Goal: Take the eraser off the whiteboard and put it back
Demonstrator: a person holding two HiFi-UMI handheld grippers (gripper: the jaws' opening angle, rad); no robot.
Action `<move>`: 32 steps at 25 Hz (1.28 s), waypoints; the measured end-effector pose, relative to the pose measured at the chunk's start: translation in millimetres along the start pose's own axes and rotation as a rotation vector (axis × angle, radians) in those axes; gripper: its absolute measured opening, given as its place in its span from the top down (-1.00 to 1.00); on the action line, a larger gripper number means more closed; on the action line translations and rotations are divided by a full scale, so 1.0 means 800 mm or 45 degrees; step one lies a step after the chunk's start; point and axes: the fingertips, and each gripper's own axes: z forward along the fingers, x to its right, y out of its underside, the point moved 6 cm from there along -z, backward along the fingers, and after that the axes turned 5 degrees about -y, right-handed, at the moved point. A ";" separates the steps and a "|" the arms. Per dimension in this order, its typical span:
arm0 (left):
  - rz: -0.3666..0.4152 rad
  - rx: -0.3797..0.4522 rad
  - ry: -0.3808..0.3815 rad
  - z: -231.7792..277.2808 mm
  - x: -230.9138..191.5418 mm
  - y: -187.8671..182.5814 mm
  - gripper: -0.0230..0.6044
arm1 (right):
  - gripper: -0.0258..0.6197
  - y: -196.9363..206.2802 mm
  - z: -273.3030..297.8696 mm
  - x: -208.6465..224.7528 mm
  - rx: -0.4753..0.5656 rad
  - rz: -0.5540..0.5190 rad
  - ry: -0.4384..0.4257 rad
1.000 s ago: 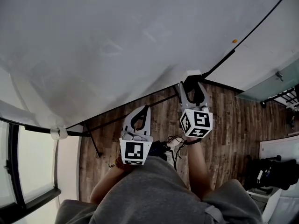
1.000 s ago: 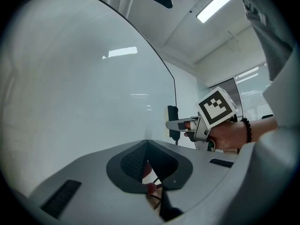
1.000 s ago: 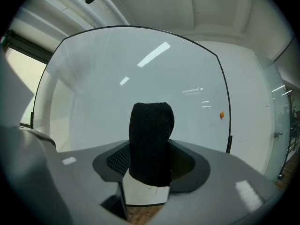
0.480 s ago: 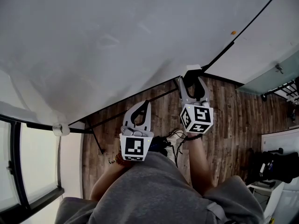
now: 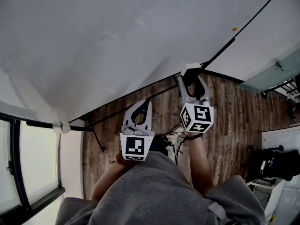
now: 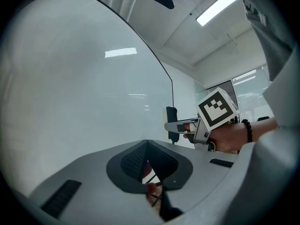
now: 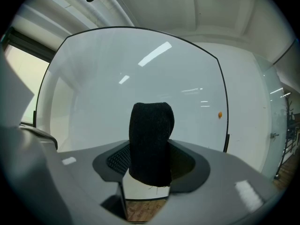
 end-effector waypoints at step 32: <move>-0.036 0.019 -0.032 0.005 -0.022 -0.005 0.91 | 0.19 -0.001 0.018 -0.010 -0.011 -0.032 -0.012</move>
